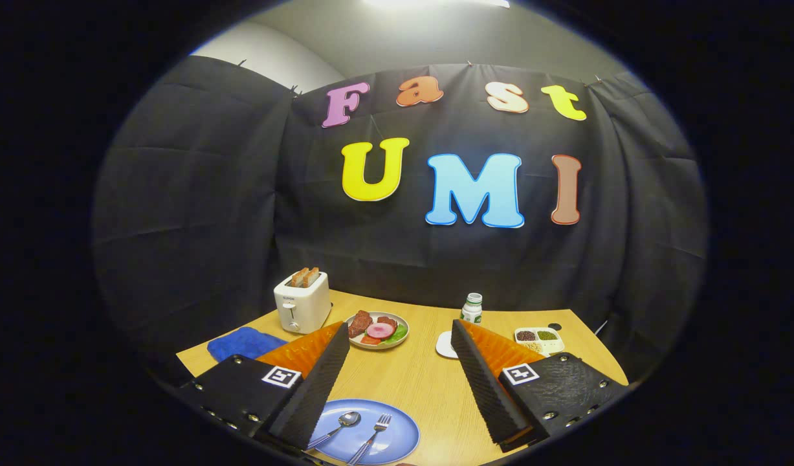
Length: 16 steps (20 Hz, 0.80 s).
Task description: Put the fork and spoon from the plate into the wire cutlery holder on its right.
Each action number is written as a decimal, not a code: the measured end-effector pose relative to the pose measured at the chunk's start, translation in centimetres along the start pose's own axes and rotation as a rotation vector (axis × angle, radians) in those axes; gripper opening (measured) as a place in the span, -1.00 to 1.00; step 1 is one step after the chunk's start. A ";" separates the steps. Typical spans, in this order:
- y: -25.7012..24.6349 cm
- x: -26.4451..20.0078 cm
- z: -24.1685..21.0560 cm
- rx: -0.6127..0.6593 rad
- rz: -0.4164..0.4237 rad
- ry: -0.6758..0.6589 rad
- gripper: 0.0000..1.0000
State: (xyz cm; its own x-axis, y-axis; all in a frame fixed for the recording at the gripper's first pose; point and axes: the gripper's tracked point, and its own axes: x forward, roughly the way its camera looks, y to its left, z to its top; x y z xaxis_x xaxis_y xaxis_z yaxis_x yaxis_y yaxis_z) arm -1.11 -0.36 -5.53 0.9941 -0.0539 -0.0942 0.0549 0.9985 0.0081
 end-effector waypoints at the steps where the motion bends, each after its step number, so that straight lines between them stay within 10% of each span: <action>1: 0.1 -0.1 -0.6 0.005 -0.013 0.015 0.95; 16: 3.3 -1.1 -14.7 0.031 -0.026 0.487 0.96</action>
State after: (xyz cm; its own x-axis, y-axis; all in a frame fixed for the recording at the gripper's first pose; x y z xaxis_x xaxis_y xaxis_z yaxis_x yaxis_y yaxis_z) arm -3.41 3.18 -19.99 0.8334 -0.0591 -0.5495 0.0896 0.9956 0.0288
